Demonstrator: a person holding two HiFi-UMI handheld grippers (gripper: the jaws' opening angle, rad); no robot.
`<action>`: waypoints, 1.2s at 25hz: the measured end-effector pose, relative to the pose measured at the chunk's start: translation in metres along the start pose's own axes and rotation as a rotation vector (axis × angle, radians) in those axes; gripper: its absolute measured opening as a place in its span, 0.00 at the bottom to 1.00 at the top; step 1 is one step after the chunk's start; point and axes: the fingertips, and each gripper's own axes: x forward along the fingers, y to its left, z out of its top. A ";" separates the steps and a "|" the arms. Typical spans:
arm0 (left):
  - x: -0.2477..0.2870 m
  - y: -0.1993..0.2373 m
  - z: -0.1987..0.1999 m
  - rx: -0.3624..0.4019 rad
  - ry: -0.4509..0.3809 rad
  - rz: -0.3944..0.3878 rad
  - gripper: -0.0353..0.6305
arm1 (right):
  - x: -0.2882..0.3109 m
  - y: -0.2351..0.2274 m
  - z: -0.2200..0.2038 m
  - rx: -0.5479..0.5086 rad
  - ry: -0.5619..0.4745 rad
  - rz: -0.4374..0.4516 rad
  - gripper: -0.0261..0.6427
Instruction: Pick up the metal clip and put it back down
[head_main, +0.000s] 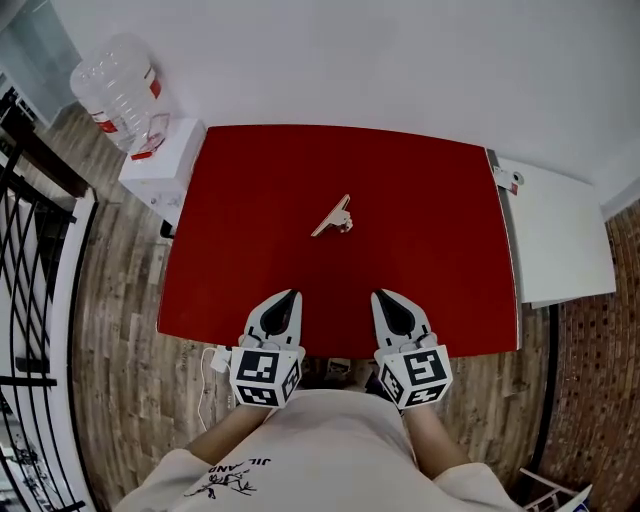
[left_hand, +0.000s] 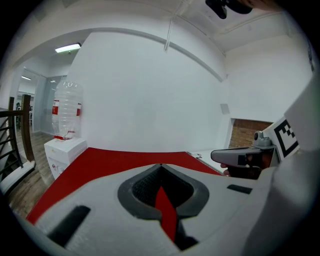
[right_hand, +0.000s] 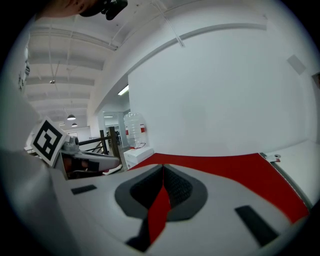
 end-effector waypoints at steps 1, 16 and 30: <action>0.003 0.002 0.001 0.001 0.004 -0.004 0.06 | 0.004 -0.002 0.000 0.003 0.003 -0.007 0.05; 0.050 0.032 -0.009 -0.020 0.050 -0.045 0.06 | 0.052 -0.021 -0.020 0.051 0.070 -0.058 0.05; 0.115 0.067 -0.052 -0.061 0.102 -0.038 0.06 | 0.113 -0.054 -0.067 0.124 0.130 -0.082 0.05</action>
